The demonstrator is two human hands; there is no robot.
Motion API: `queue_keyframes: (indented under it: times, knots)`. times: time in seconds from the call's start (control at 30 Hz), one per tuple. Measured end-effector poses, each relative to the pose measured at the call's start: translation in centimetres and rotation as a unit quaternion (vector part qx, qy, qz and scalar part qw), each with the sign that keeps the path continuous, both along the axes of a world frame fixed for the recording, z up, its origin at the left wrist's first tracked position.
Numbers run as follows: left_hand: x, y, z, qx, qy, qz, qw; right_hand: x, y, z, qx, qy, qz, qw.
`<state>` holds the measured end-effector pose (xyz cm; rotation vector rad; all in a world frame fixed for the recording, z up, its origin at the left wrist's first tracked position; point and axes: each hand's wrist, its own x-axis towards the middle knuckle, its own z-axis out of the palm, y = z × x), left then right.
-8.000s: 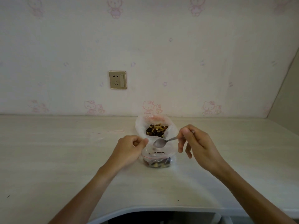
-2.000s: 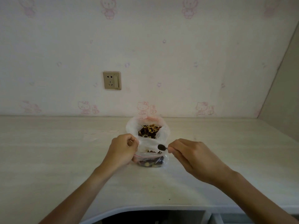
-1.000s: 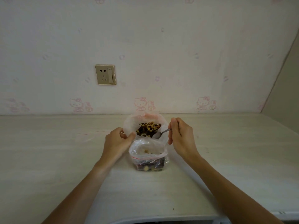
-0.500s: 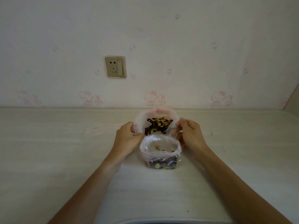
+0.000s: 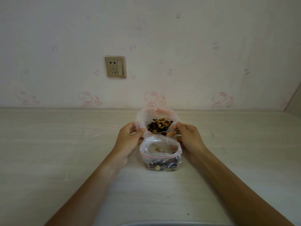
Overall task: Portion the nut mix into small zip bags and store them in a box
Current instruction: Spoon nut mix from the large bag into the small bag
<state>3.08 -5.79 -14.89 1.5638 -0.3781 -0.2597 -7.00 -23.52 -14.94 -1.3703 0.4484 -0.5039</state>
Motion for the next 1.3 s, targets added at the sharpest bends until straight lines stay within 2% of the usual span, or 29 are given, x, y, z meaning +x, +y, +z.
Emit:
queue_keyframes:
  times: [0.17,0.3,0.43,0.5,0.7,0.77,0.87,1.03,1.17,1.23,1.3]
  knots:
    - [0.1,0.1,0.0,0.013,-0.020,0.014,1.000,-0.2,0.1,0.3,0.012,0.010,-0.036,0.999]
    - [0.3,0.4,0.1,0.072,-0.098,0.057,0.991,-0.5,0.0,0.3,0.015,0.013,-0.056,0.998]
    - [0.6,1.2,-0.1,0.148,-0.191,0.123,0.962,-1.1,0.1,0.8,0.024,0.002,-0.055,0.998]
    - [0.7,1.7,-0.1,0.146,-0.196,0.141,0.959,-1.6,0.0,1.5,0.013,-0.002,-0.054,0.998]
    - [0.3,2.3,0.9,0.121,-0.230,0.069,0.963,-4.1,0.0,4.7,-0.004,-0.049,-0.034,0.998]
    - [-0.3,2.4,1.2,0.151,-0.235,0.035,0.959,-5.2,0.2,5.6,-0.006,-0.065,-0.026,0.998]
    - [-1.6,2.8,1.0,0.227,-0.273,0.016,0.935,-6.9,0.4,6.6,-0.013,-0.078,-0.011,0.997]
    - [-3.0,3.2,1.1,0.220,-0.225,-0.006,0.949,-8.8,1.2,6.5,-0.042,-0.066,0.010,0.997]
    - [-3.8,3.3,1.5,0.218,-0.234,-0.022,0.947,-9.6,1.8,5.7,-0.135,-0.048,0.057,0.988]
    - [-4.3,3.3,1.7,0.206,-0.235,-0.021,0.950,-9.9,2.2,5.6,-0.237,-0.045,0.093,0.966]
    - [-4.6,3.3,2.0,0.188,-0.232,-0.018,0.954,-10.3,2.5,5.6,-0.356,-0.039,0.116,0.926]
